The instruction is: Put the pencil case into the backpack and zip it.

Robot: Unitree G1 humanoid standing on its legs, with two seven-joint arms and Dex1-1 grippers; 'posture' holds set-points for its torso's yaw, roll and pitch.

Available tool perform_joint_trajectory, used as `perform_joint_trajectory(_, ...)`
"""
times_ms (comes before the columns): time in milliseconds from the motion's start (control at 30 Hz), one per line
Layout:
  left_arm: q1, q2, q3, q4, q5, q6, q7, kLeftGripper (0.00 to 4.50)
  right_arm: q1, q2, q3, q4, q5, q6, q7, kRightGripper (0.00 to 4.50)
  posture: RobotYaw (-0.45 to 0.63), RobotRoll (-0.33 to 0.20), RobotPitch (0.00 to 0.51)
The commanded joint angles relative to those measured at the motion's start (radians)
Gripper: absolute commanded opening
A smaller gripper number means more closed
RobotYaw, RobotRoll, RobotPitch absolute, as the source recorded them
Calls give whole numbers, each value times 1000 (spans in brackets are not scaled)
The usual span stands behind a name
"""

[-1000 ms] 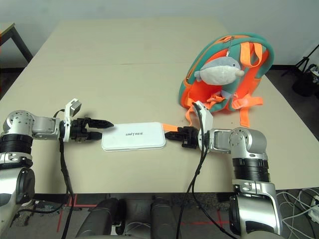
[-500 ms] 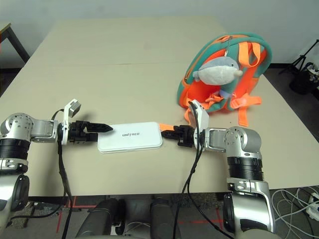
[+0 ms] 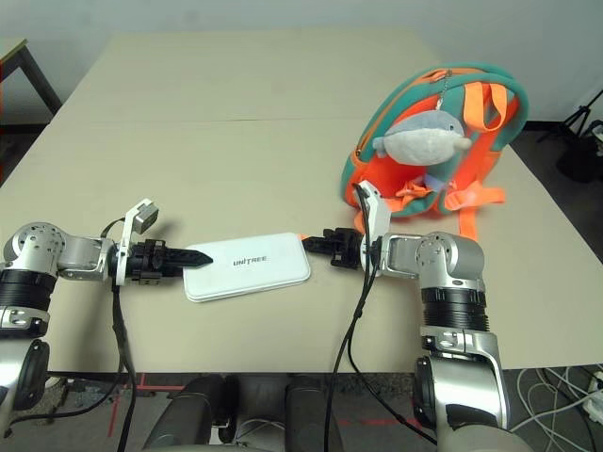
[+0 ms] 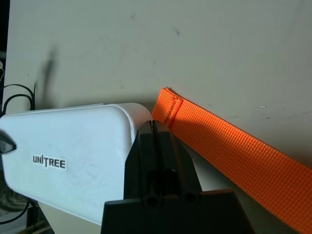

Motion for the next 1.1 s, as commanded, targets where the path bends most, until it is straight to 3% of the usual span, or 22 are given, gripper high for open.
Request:
perform_joint_trajectory(33,33,-19,-40,-86,53,8,-8,1471,-13,15,18,-14,3,-37,31,0,-53,0,126)
perform_joint_trajectory(100,42,-13,-25,-150,63,-29,-56,1461,-12,8,13,-31,1,-65,36,0,-54,0,126)
perform_joint_trajectory(200,52,30,-31,-241,113,-144,-158,1457,-12,2,-4,-71,-11,-141,34,570,-57,0,124)
perform_joint_trajectory(367,68,177,-114,-361,272,-419,-405,1452,0,-25,-27,-176,-33,-260,17,2085,-57,0,125)
perform_joint_trajectory(633,49,262,-151,-367,498,-782,-615,1451,86,-62,-72,-345,-69,-425,-22,4500,-50,0,137)
perform_joint_trajectory(767,20,278,-150,-378,550,-833,-658,1451,141,-68,-125,-457,-58,-437,-73,4500,-58,0,144)
perform_joint_trajectory(967,-62,246,-124,-339,583,-856,-654,1440,204,-2,-203,-614,-66,-475,-226,4500,-66,0,154)
perform_joint_trajectory(1100,-83,238,-131,-327,601,-852,-664,1440,238,-20,-267,-736,9,-399,-281,4500,-79,0,168)
